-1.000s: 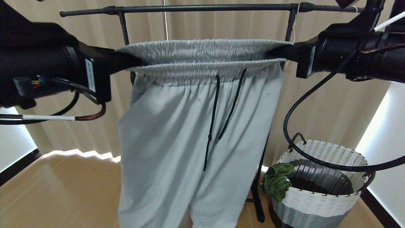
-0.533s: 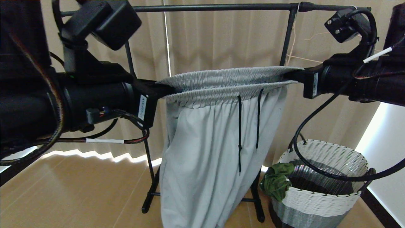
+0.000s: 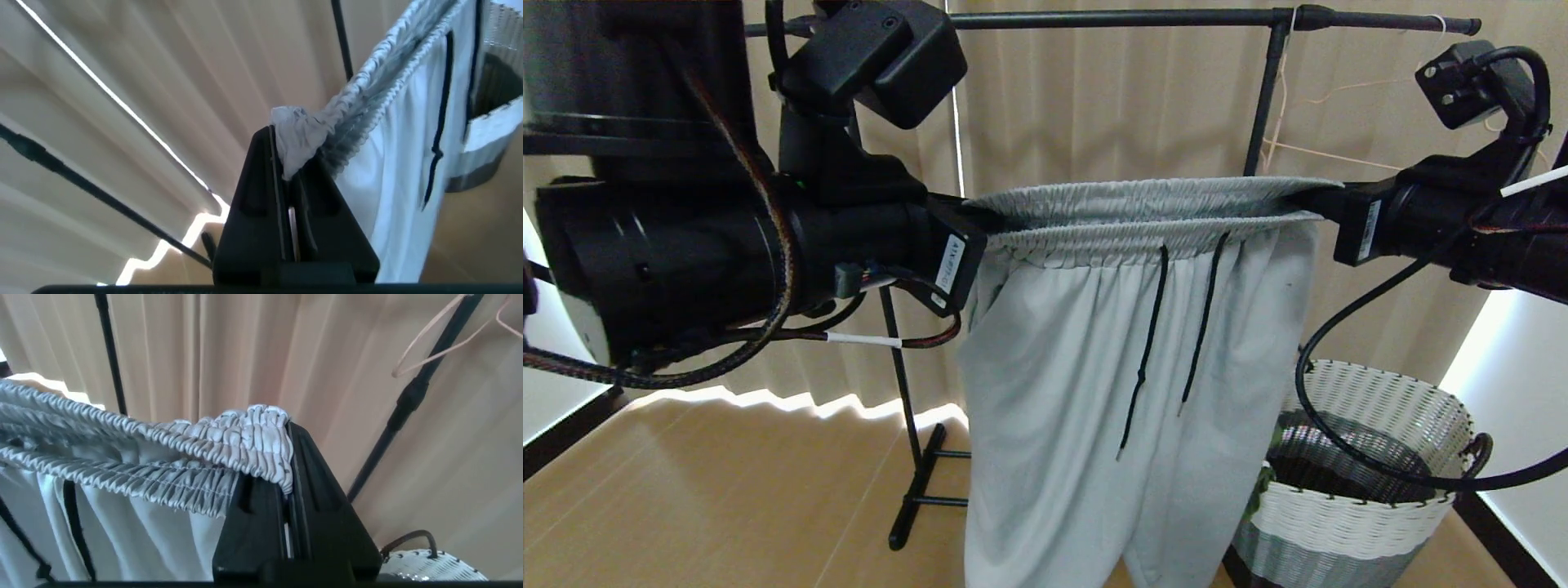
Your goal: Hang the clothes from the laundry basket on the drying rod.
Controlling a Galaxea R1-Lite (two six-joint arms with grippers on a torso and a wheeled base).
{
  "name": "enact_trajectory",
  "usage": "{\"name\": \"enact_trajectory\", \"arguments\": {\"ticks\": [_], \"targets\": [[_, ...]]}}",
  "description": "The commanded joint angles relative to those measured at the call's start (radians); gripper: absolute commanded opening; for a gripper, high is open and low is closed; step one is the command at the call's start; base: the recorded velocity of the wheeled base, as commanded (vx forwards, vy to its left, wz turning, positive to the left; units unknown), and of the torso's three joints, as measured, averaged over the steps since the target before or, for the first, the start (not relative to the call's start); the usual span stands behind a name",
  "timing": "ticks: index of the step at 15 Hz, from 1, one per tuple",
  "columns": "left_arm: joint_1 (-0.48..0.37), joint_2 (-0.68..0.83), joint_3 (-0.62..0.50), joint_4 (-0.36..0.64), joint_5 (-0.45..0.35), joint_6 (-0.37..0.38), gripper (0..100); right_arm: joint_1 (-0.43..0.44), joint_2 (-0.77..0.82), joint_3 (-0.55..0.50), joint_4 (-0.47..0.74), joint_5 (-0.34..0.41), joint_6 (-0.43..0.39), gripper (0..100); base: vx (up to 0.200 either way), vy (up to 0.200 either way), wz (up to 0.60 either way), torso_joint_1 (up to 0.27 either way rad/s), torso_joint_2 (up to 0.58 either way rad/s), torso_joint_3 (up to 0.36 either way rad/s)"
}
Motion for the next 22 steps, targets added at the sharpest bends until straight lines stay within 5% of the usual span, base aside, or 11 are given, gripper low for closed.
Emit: {"name": "enact_trajectory", "arguments": {"ticks": [1,5,9,12,18,22], "targets": [[0.000,0.030,-0.007,-0.018,0.000,-0.003,0,0.001,0.000,0.003,-0.001,0.001,0.000,0,0.000,0.000,0.00,0.000,0.00,0.000],[-0.001,0.059,-0.012,-0.063,0.000,-0.006,0,-0.013,-0.055,0.057,0.010,-0.010,-0.003,0,0.000,0.000,0.00,0.000,0.00,0.000],[0.010,0.191,-0.165,-0.061,0.009,-0.032,0,-0.008,-0.193,0.163,0.017,-0.004,-0.006,0,0.000,0.000,0.00,0.000,0.00,0.000],[0.011,0.283,-0.288,-0.060,0.019,-0.040,0,0.087,-0.276,0.226,0.019,-0.001,-0.008,0,0.000,0.000,0.00,0.000,0.00,0.000],[0.011,0.284,-0.297,-0.055,0.032,-0.043,0,0.142,-0.251,0.223,0.014,-0.005,-0.011,0,0.000,0.000,0.00,0.000,0.00,0.000],[0.045,0.179,-0.203,-0.052,0.033,-0.043,0,0.065,-0.115,0.135,-0.001,-0.004,-0.019,0,0.000,0.000,0.00,0.000,0.00,0.000]]}}
